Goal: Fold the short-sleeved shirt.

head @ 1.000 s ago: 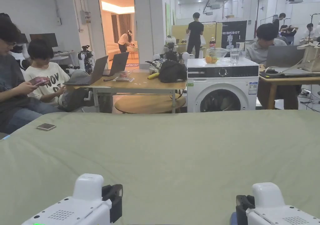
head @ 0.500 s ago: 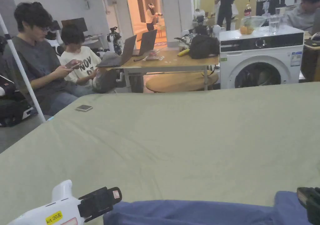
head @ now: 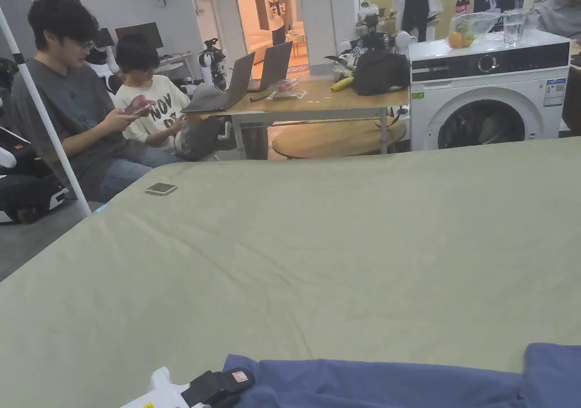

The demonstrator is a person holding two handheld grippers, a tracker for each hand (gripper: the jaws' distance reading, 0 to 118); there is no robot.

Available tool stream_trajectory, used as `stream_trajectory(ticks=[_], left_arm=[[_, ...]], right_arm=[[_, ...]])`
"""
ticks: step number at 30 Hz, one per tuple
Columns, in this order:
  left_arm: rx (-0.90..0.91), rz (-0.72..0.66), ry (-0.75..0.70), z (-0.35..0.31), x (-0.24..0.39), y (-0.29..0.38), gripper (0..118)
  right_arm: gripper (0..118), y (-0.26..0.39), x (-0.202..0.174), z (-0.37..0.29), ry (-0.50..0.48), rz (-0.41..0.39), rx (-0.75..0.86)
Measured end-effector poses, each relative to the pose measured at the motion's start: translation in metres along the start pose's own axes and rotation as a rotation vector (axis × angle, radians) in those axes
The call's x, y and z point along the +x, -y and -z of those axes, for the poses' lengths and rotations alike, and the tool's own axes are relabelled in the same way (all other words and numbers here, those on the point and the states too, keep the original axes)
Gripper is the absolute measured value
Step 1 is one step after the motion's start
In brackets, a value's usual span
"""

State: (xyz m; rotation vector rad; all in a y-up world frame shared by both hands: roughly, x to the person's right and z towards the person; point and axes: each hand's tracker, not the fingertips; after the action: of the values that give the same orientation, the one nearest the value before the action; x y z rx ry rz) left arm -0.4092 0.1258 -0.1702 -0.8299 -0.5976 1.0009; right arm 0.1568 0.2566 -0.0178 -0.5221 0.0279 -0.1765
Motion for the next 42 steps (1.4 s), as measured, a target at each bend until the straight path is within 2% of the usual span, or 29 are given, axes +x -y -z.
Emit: stream_trajectory(ticks=[2,4,6,9,10,11,13,17,21,24,26,27,30,32,33,34,36,38,40,42], left_arm=[[0.082,-0.019,0.027,-0.019,0.015,-0.007,6],[0.086,0.046,0.041,-0.035,0.041,-0.025,5],[0.158,0.275,-0.062,-0.052,0.083,-0.041,5],[0.175,0.487,-0.084,-0.056,0.14,-0.045,5],[0.18,0.546,-0.093,-0.049,0.159,-0.034,5],[0.151,0.521,-0.069,-0.037,0.173,-0.021,5],[0.083,0.593,-0.029,-0.001,0.191,0.003,5],[-0.136,0.775,-0.082,0.108,0.191,0.065,5],[-0.331,0.8,-0.063,0.185,0.17,0.099,5],[-0.39,0.76,0.058,0.184,0.175,0.101,7],[-0.343,0.732,0.119,0.171,0.181,0.091,45],[-0.289,0.748,0.15,0.162,0.181,0.085,45],[-0.189,0.656,0.089,0.156,0.174,0.073,42],[-0.264,0.674,0.072,0.172,0.163,0.074,8],[-0.42,0.656,0.088,0.189,0.157,0.075,1],[-0.535,0.644,0.043,0.203,0.152,0.083,1],[-0.617,0.72,-0.127,0.229,0.139,0.107,1],[-0.513,0.687,-0.013,0.223,0.136,0.11,0],[-0.533,0.595,-0.009,0.211,0.141,0.096,0],[-0.401,0.636,0.073,0.177,0.15,0.083,0]], right_arm=[[0,0.001,0.005,0.0,0.001,0.016,-0.007],[0,0.002,0.01,0.001,-0.019,0.047,-0.017],[0,0.003,0.015,0.004,-0.028,0.068,-0.024],[0,0.002,0.017,0.008,-0.037,0.085,-0.025],[0,0.002,0.016,0.009,-0.038,0.088,-0.025],[0,0.001,0.015,0.009,-0.043,0.092,-0.022],[0,0.001,0.013,0.009,-0.058,0.104,-0.013],[0,0.004,0.008,0.003,-0.07,0.114,-0.002],[0,0.013,0.009,-0.015,-0.064,0.105,-0.002],[0,0.019,0.018,-0.018,-0.012,0.072,-0.017],[0,0.022,0.029,-0.015,-0.004,0.09,-0.03],[0,0.023,0.033,-0.015,-0.006,0.115,-0.033],[0,0.024,0.04,-0.013,-0.011,0.154,-0.032],[0,0.024,0.039,-0.011,-0.009,0.156,-0.033],[0,0.025,0.038,-0.008,-0.008,0.156,-0.036],[0,0.026,0.036,-0.006,-0.01,0.159,-0.039],[0,0.028,0.032,-0.002,-0.03,0.167,-0.052],[0,0.03,0.025,0.0,-0.035,0.157,-0.06],[0,0.032,0.021,0.003,-0.041,0.139,-0.069],[0,0.033,0.018,0.009,-0.049,0.135,-0.084]])
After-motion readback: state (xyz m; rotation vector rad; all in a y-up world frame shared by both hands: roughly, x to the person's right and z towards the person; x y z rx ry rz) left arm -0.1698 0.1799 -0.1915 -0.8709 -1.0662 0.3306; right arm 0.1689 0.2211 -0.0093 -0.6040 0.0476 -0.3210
